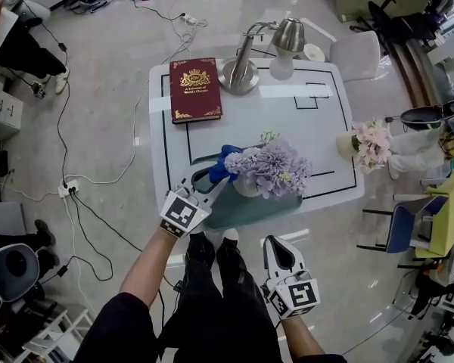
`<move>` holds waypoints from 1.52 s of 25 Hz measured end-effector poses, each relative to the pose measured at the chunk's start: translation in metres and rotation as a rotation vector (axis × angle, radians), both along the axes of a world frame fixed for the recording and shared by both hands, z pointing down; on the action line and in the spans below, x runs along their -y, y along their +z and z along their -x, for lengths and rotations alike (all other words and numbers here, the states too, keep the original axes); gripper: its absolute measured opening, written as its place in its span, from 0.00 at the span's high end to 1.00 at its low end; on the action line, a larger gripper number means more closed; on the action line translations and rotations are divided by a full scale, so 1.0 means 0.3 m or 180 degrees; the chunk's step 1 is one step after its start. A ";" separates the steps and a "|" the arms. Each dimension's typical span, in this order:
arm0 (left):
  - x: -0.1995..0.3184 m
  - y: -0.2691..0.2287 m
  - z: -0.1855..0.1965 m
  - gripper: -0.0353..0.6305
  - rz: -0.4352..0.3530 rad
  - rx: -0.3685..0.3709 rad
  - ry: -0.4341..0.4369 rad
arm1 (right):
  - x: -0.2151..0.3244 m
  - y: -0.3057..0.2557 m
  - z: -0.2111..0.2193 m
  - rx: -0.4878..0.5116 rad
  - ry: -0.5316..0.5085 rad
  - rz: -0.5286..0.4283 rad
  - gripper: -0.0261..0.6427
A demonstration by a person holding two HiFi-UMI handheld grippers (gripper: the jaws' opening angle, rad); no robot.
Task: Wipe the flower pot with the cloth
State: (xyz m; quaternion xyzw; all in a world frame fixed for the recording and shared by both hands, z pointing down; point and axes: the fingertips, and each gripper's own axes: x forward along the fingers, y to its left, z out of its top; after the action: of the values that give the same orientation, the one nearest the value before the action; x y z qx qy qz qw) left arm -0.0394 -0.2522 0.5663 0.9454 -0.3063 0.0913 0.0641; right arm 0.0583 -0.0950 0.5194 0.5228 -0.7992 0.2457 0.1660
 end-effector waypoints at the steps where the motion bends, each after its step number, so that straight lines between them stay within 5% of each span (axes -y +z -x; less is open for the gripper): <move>1: 0.009 -0.001 -0.018 0.79 -0.0015 0.0003 0.0065 | 0.002 0.001 0.000 -0.0003 0.0003 0.0000 0.95; 6: 0.030 0.068 -0.074 0.79 0.0061 0.0143 0.0174 | 0.003 0.008 -0.004 -0.0008 0.0021 0.0005 0.95; 14: -0.003 0.244 0.007 0.79 0.0461 0.0412 -0.0214 | -0.012 0.021 -0.011 0.0013 0.0063 0.0026 0.95; 20: -0.150 0.068 0.114 0.79 0.0257 -0.0063 -0.0724 | -0.021 0.020 -0.002 0.0036 0.0036 0.0017 0.95; 25: -0.298 -0.005 -0.011 0.79 0.0190 -0.0186 -0.0472 | -0.011 0.010 0.008 0.0041 0.0057 -0.0012 0.95; 29: -0.316 0.092 -0.089 0.79 0.0289 -0.0099 -0.0338 | -0.013 0.004 0.001 0.0025 0.0118 -0.0030 0.95; 35: -0.331 0.221 -0.079 0.79 0.0750 0.0082 -0.0375 | -0.033 0.017 -0.021 0.0001 0.0244 -0.0009 0.95; 38: -0.360 0.193 -0.071 0.79 0.0716 0.0029 -0.0318 | -0.027 0.009 -0.038 0.0010 0.0313 -0.0053 0.95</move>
State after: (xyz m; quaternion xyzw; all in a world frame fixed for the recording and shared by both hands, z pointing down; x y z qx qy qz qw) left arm -0.0182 -0.1443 0.6241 0.9153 -0.3411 0.1261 0.1729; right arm 0.0696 -0.0870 0.5221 0.5625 -0.7748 0.2477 0.1480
